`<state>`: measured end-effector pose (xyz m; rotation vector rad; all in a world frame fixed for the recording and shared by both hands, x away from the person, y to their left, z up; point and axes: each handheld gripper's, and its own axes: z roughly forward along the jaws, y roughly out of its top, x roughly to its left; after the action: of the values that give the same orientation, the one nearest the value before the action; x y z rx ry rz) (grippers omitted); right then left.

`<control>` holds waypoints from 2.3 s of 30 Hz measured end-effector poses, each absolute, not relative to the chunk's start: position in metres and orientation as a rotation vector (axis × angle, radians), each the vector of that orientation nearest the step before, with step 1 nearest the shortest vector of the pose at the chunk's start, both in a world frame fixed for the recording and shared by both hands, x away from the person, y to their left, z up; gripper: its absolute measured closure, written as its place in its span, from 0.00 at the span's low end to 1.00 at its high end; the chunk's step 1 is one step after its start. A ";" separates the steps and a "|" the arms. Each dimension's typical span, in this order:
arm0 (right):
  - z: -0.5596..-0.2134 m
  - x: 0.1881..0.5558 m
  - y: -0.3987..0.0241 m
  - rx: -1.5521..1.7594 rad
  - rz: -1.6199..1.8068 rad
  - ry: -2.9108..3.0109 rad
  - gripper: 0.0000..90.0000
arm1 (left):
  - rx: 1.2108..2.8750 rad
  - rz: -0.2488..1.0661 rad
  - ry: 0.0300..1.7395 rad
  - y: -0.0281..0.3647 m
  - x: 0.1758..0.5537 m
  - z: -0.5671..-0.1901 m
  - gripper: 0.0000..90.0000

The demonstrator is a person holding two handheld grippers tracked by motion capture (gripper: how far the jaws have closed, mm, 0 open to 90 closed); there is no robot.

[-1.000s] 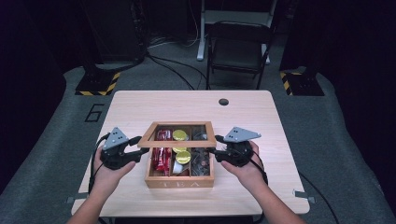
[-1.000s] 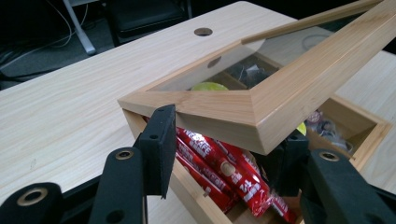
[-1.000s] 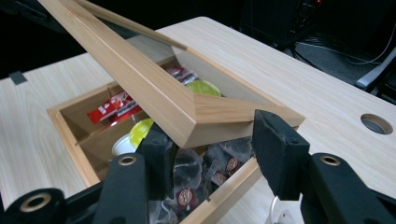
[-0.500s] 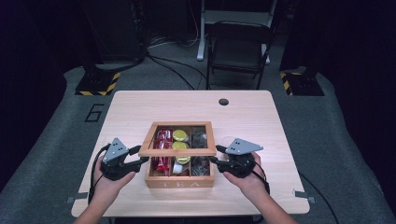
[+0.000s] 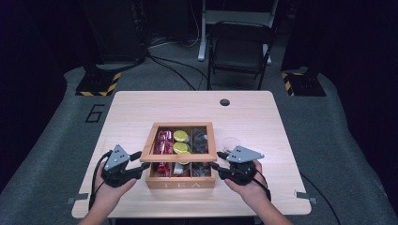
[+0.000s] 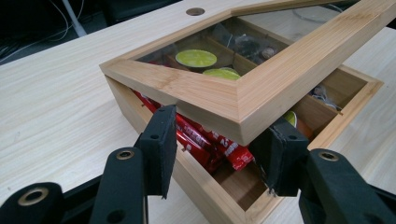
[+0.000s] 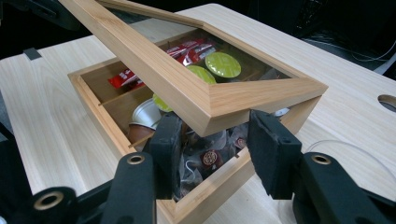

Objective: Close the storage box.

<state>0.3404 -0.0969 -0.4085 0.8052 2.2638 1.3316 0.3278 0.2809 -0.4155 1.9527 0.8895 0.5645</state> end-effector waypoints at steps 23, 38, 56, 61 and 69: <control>-0.445 0.328 -0.099 0.861 1.341 2.314 0.62 | 1.981 0.504 0.910 0.281 0.318 -0.453 0.58; -0.453 0.327 -0.099 0.887 1.321 2.363 0.63 | 2.016 0.466 0.903 0.279 0.316 -0.459 0.58; -0.455 0.330 -0.100 0.929 1.353 2.397 0.54 | 2.092 0.355 0.971 0.271 0.319 -0.470 0.32; -0.458 0.332 -0.100 0.931 1.326 2.412 0.49 | 2.099 0.381 0.956 0.270 0.318 -0.470 0.32; -0.454 0.334 -0.106 0.935 1.332 2.367 0.47 | 2.034 0.401 0.956 0.280 0.320 -0.461 0.34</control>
<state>0.3339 -0.1056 -0.4539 0.9355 2.3669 1.3321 0.3198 0.2803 -0.4608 2.0338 0.9562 0.4006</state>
